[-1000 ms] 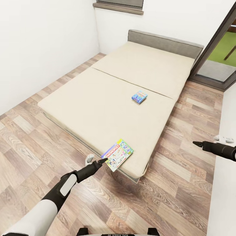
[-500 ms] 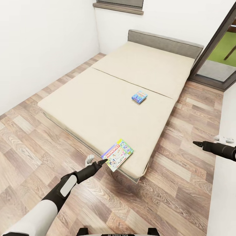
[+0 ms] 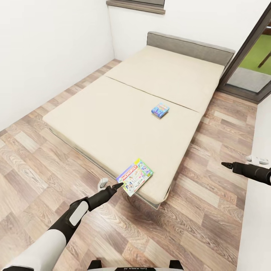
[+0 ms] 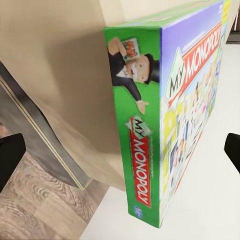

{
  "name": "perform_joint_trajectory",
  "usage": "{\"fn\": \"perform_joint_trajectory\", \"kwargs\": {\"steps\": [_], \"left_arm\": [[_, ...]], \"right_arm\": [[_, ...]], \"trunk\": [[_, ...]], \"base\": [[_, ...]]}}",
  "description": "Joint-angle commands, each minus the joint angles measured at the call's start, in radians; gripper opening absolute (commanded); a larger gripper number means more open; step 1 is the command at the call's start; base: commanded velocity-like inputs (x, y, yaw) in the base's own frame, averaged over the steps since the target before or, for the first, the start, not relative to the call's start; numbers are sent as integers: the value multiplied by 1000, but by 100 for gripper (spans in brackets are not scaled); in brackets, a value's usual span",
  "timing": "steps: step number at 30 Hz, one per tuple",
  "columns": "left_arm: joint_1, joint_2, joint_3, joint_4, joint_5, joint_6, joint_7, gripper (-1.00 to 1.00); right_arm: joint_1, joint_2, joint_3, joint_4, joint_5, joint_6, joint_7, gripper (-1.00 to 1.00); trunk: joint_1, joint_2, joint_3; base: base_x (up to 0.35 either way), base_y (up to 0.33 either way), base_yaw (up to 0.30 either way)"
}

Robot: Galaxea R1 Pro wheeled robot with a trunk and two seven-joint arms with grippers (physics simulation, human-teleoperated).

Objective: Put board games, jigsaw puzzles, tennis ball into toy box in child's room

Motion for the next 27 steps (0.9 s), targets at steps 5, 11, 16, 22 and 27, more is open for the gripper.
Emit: {"fn": "perform_joint_trajectory", "kwargs": {"steps": [5, 11, 16, 22, 27], "left_arm": [[-1, 1, -4, 0, 11, 6, 1, 100], [-1, 0, -4, 0, 12, 6, 0, 100], [-1, 0, -4, -2, 14, 5, -2, 100], [-1, 0, -4, -10, 15, 5, -13, 100], [-1, 0, -4, -12, 15, 4, -30, 100]], "right_arm": [[-1, 0, -2, 0, 7, 4, 9, 100], [-1, 0, -3, 0, 7, 4, 9, 100], [-1, 0, -2, 0, 7, 4, 9, 100], [-1, 1, -2, 0, 7, 4, 9, 100], [-1, 1, -2, -1, 7, 4, 9, 100]], "trunk": [[0, 0, -2], [0, 0, -3], [0, 0, -3], [0, 0, -3], [0, 0, -3]], "base": [[0, 0, 0], [0, 0, 0], [0, 0, 0], [0, 0, 0], [0, 0, 0]]}}
